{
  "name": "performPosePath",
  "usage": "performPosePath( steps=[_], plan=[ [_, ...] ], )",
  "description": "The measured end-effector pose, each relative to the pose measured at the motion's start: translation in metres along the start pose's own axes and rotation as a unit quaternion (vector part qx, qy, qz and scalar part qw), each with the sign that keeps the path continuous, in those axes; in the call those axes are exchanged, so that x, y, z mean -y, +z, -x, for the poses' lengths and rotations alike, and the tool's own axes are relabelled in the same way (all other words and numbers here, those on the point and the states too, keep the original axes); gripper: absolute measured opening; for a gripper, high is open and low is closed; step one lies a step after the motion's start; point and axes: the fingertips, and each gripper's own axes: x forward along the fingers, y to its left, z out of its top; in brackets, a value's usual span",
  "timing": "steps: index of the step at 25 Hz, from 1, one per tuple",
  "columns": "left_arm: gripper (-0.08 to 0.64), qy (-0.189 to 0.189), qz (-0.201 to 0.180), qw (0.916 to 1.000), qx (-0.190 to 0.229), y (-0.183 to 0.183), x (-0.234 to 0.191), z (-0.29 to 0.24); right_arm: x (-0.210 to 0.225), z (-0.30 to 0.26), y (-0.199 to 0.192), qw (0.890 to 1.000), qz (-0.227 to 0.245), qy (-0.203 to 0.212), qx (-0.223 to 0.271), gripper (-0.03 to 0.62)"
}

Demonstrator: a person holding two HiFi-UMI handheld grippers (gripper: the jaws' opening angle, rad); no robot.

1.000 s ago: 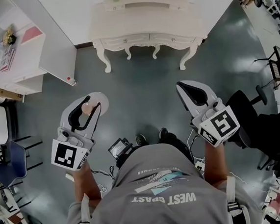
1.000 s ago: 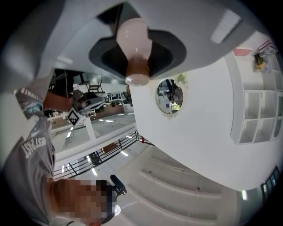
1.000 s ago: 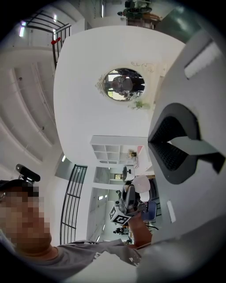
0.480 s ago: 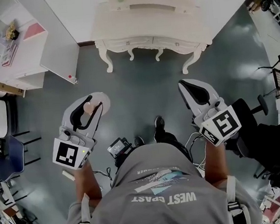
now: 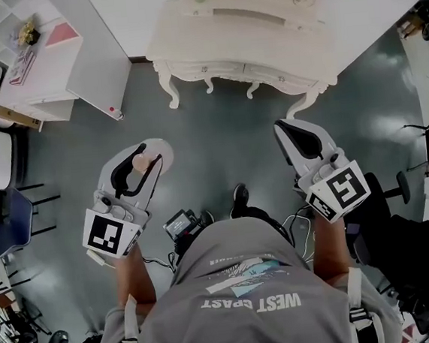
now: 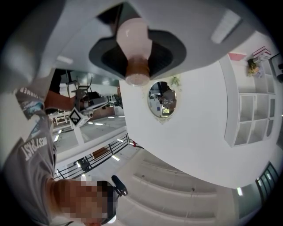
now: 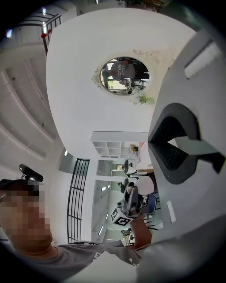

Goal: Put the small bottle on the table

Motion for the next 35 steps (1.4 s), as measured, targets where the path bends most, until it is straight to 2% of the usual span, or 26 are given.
performPosePath(
  steps=[20,28,35],
  plan=[
    [0.127,0.066,0.001,0.9976,-0.023,0.006,0.008,-0.078,0.091,-0.025,-0.005,0.998,0.006,0.068,0.015,0.003],
    [0.127,0.061,-0.002,0.9978,-0.025,0.012,0.01,-0.105,0.118,-0.025,-0.013,0.998,-0.004,0.063,0.012,0.003],
    [0.127,0.033,-0.008,0.9993,-0.016,0.012,-0.018,-0.127,0.133,-0.039,-0.017,0.999,-0.013,0.029,0.003,0.003]
  ],
)
